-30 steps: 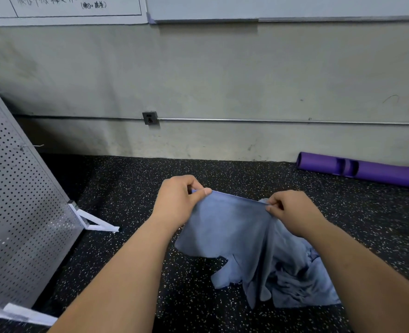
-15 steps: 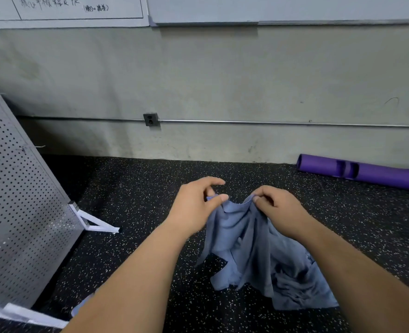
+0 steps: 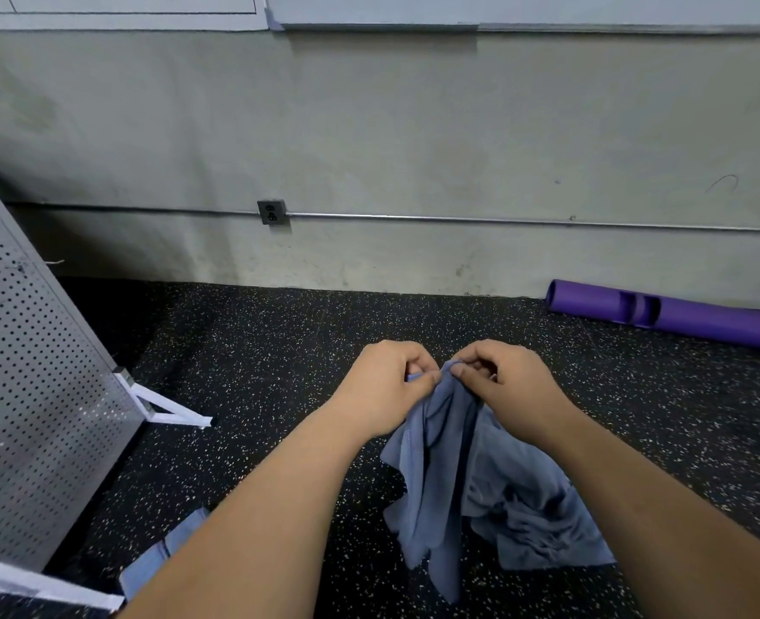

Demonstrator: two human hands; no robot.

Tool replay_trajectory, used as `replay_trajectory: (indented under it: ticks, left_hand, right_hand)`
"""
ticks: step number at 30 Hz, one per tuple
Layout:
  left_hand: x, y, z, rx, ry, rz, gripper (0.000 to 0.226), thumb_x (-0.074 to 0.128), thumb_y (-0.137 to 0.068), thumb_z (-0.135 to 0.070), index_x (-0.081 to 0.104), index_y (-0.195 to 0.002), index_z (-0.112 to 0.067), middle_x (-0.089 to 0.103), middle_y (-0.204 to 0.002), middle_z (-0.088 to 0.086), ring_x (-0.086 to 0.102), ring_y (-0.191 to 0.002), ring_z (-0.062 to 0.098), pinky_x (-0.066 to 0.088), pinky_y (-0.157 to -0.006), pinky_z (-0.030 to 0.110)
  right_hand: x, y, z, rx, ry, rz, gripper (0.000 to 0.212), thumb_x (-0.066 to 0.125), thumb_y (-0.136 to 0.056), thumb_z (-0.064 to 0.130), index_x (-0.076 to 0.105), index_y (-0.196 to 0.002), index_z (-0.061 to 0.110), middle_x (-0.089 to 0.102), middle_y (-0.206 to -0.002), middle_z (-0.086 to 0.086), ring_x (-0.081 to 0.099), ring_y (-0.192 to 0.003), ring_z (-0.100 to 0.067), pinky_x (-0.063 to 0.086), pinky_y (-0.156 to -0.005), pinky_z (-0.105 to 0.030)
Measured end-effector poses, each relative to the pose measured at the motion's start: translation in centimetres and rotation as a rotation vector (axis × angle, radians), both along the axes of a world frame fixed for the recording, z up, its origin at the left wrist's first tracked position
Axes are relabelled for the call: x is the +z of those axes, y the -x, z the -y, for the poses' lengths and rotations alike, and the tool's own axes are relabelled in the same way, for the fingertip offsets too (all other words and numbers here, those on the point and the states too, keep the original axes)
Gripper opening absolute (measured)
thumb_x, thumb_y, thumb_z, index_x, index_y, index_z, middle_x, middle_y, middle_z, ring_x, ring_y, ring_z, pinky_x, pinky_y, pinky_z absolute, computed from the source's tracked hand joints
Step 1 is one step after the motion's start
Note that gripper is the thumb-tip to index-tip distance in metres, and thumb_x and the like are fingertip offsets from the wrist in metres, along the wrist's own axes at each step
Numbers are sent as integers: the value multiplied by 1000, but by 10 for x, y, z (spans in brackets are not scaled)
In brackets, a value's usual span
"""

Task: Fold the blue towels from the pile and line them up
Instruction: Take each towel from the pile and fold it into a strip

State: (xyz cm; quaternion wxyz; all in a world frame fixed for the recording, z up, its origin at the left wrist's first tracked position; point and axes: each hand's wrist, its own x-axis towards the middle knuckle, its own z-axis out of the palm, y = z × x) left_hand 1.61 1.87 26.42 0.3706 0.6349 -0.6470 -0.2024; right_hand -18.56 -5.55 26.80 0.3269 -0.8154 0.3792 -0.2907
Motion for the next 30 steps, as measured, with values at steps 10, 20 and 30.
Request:
replay_trajectory:
  ticks: [10,20,30]
  left_hand:
    - [4,4,-2,26,68,-43,10,77,-94,-25,75,-84,-25,59,-62,-9,48,-57,2,40,-59,21]
    - [8,-4,-4,84,141,-246,8,74,-98,-21,78,-93,-24,60,-69,-15,53,-66,3,46,-66,21]
    - [0,-19,-4,259,-10,-2,13,73,-98,-29,73,-110,-32,67,-77,-10,59,-68,1,41,-64,19]
  right_hand:
    - [0,-6,-4,-47,13,73,8,75,-98,26,78,-93,31,73,-81,9,65,-73,-11,54,-71,-20]
    - [-12,8,13,-144,-40,-262,14,72,-95,24,73,-81,28,74,-73,12,65,-65,2,47,-60,-13]
    - [1,9,11,-61,-7,-32,12,61,-105,26,62,-95,32,61,-74,11,49,-61,-4,42,-59,-15]
